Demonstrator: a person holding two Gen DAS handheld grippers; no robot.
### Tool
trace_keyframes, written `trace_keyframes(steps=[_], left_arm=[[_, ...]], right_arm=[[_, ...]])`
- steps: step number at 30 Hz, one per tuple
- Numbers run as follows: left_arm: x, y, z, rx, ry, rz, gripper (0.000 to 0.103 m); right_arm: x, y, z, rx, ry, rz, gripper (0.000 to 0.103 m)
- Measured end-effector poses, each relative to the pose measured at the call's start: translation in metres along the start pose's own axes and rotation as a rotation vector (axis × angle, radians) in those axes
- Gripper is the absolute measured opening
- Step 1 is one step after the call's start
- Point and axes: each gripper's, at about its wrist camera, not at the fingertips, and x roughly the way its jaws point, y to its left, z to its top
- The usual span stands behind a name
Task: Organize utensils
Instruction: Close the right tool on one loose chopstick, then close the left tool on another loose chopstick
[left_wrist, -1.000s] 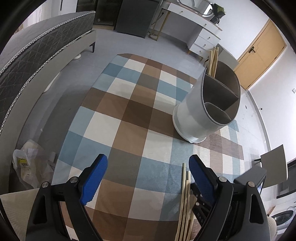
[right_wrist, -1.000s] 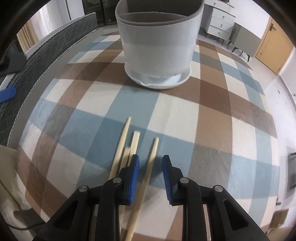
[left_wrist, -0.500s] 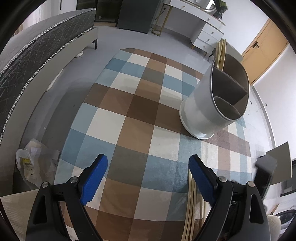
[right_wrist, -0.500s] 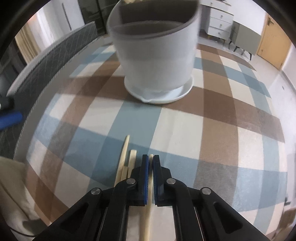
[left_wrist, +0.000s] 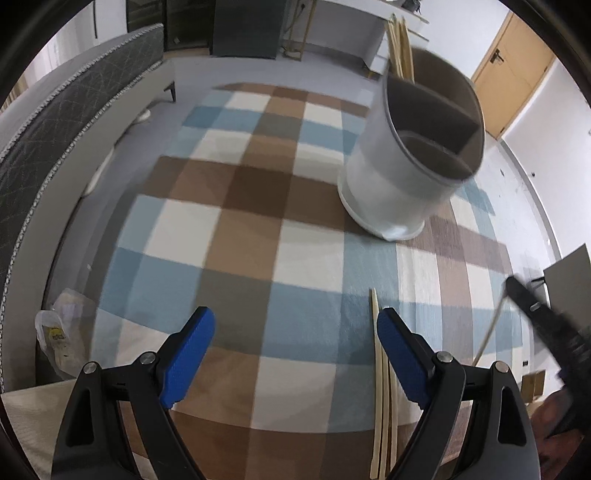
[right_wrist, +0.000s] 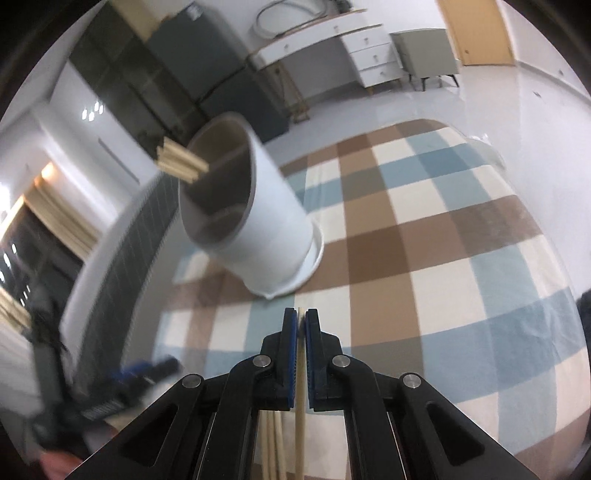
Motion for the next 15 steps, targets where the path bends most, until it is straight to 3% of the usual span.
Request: trace_keyframes(steps=[4,11,15], left_arm=[[0.01,-0.005,-0.008,0.0,0.053,-0.025,0.086],[0.016,-0.024,-0.005,0.056,0.07,0.005,0.086],[0.034,-0.037,0.0,0.065,0.128,0.027,0.086]], right_arm=[[-0.015,-0.004,0.0,0.032,-0.025,0.034,0.003],[-0.031,-0.011,0.004,0.043,-0.057,0.054,0.003],[-0.038,-0.014,0.007,0.054,-0.072,0.067,0.003]])
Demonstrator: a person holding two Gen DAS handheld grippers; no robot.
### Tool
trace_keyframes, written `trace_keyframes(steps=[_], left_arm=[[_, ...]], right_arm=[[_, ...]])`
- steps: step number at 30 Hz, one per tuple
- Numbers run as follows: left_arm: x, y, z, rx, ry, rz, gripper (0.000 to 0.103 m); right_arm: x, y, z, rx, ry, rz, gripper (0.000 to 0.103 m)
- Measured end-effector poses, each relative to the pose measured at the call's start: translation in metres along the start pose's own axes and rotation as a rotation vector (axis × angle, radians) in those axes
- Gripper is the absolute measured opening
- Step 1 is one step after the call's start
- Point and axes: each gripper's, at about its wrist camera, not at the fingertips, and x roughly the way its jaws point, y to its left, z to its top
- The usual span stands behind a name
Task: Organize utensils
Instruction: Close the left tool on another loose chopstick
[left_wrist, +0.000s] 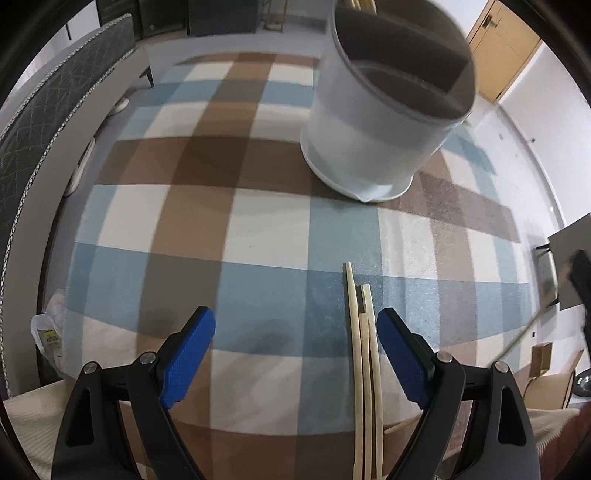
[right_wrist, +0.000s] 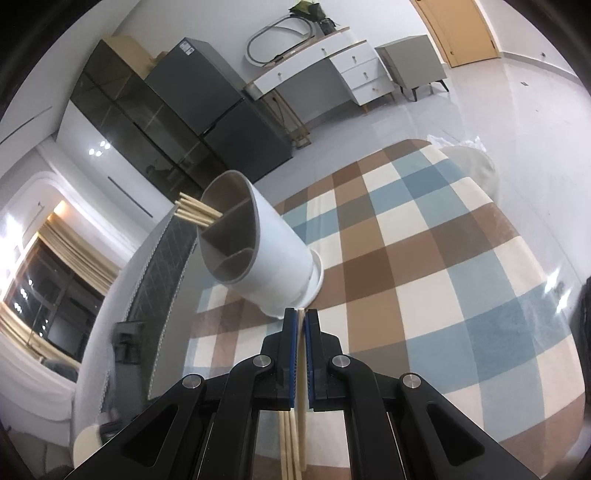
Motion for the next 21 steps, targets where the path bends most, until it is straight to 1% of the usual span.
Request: trace_keyframes(steps=[3,5,7,9,14,17,20,21], left_arm=[[0.017,-0.004,0.005,-0.011,0.048,0.026,0.085],[0.023,-0.004,0.005,-0.022,0.063,0.032,0.084],[0.028,-0.006,0.005,-0.014,0.078,0.048,0.084],[0.032,-0.009,0.004,0.002,0.092,0.073,0.084],[0.037,-0.011,0.007,0.003,0.091,0.124,0.084],[0.038,-0.015,0.01,0.023,0.094,0.133,0.082],[0.038,-0.021,0.015,0.024,0.089,0.134,0.071],[0.037,-0.021,0.014,0.028,0.087,0.132,0.062]], right_arm=[[-0.003,-0.002,0.003,0.013,-0.005,0.018,0.003],[-0.008,-0.002,0.004,0.008,-0.022,0.023,0.003],[-0.009,-0.003,0.006,0.021,-0.02,0.047,0.003],[-0.009,-0.001,0.006,0.014,-0.021,0.044,0.003],[-0.01,0.003,0.008,-0.002,-0.028,0.045,0.003],[-0.011,0.003,0.009,-0.006,-0.034,0.042,0.003],[-0.011,0.001,0.009,0.006,-0.031,0.043,0.003],[-0.011,0.001,0.009,0.007,-0.031,0.04,0.003]])
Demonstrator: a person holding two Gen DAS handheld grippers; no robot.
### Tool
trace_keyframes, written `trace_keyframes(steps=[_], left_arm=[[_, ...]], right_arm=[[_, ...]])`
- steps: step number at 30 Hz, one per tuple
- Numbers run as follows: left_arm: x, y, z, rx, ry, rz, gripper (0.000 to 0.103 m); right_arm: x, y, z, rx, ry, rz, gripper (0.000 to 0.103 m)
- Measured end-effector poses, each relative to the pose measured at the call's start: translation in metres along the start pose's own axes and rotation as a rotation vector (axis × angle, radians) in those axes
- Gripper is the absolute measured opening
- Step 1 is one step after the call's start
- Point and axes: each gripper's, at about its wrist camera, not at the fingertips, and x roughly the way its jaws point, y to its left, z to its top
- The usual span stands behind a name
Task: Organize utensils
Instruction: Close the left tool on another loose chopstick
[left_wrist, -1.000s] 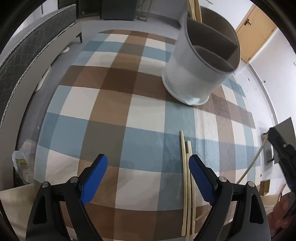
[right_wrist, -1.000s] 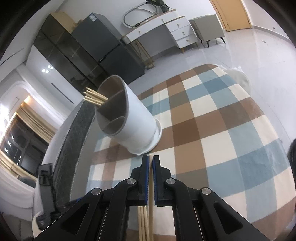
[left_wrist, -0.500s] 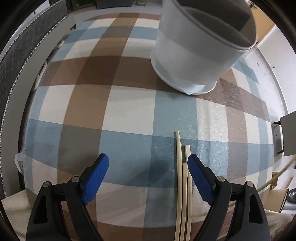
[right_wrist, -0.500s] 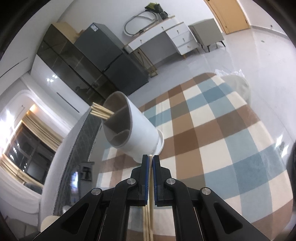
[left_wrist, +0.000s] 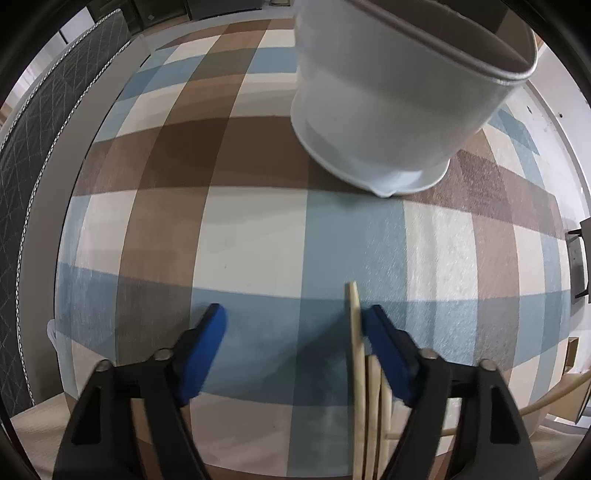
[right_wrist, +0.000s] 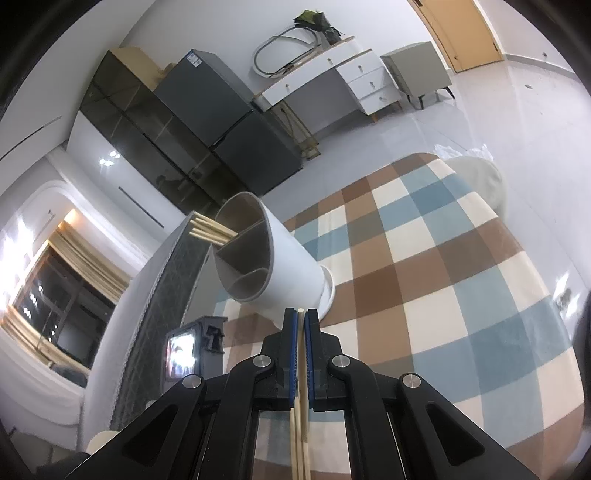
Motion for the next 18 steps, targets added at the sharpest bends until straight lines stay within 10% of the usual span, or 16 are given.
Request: trace_keyframes(steps=[6,18], left_arm=[[-0.003,-0.017,0.002,0.034,-0.002,-0.027,0.002],[-0.044,0.016,-0.014,-0.08,-0.185,-0.153,0.0]], right_arm=[[0.001,0.001,-0.001,-0.004,0.003,-0.006,0.003],[-0.005,0.015,-0.002,-0.076,-0.01,-0.017,0.003]])
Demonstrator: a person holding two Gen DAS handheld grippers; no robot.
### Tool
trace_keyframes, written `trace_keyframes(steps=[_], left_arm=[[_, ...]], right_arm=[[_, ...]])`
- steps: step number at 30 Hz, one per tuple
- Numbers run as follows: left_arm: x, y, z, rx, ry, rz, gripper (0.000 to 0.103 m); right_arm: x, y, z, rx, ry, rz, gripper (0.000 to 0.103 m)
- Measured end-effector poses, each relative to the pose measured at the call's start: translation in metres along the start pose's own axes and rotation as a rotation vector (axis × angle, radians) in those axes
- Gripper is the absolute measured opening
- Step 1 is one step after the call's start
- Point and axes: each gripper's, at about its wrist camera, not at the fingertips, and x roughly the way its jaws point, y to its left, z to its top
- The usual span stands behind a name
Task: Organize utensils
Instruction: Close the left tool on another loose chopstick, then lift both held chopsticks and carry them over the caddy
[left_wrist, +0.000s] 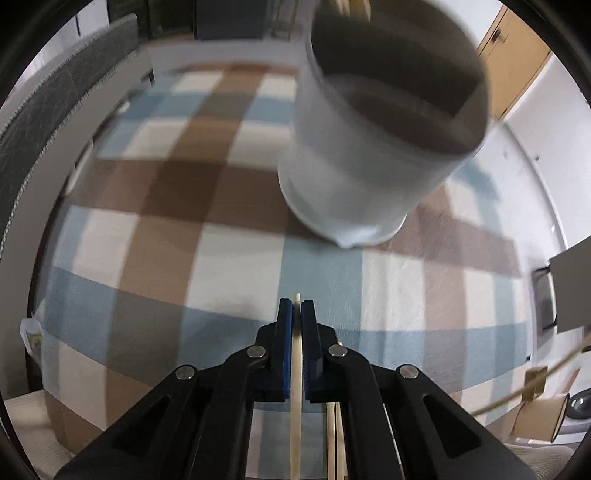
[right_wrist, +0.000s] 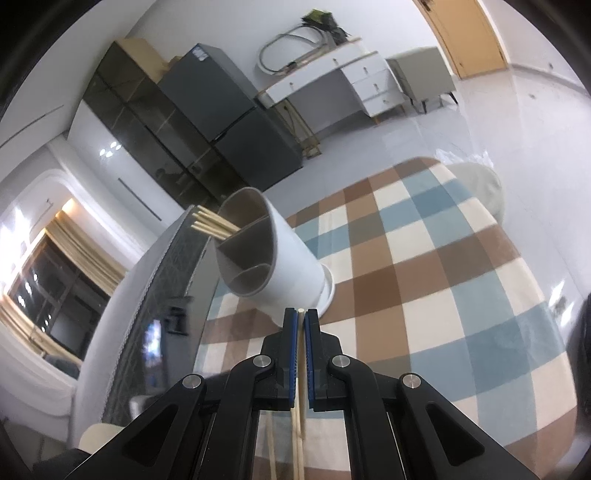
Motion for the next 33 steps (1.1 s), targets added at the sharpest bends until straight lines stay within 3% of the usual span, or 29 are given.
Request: trace_keyframes(steps=[8,13,25,33], left_arm=[[-0.092,0.0,-0.022,0.051,-0.297,-0.121,0.0],[-0.118,-0.002,-0.02,0.112,-0.408,-0.159,0.0],[-0.13,0.006,-0.012,0.191,-0.409,-0.181,0.0],[-0.15,0.002,0.0,0.207,-0.412,-0.206,0.0]], right_arm=[[-0.014,0.033,-0.015,-0.148,-0.041,-0.028,0.003],[-0.019,0.053,-0.023,-0.244,-0.062,-0.088,0.003],[-0.025,0.076,-0.027,-0.291,-0.095,-0.127,0.003],[-0.036,0.086,-0.009,-0.293,-0.131,-0.113,0.003]])
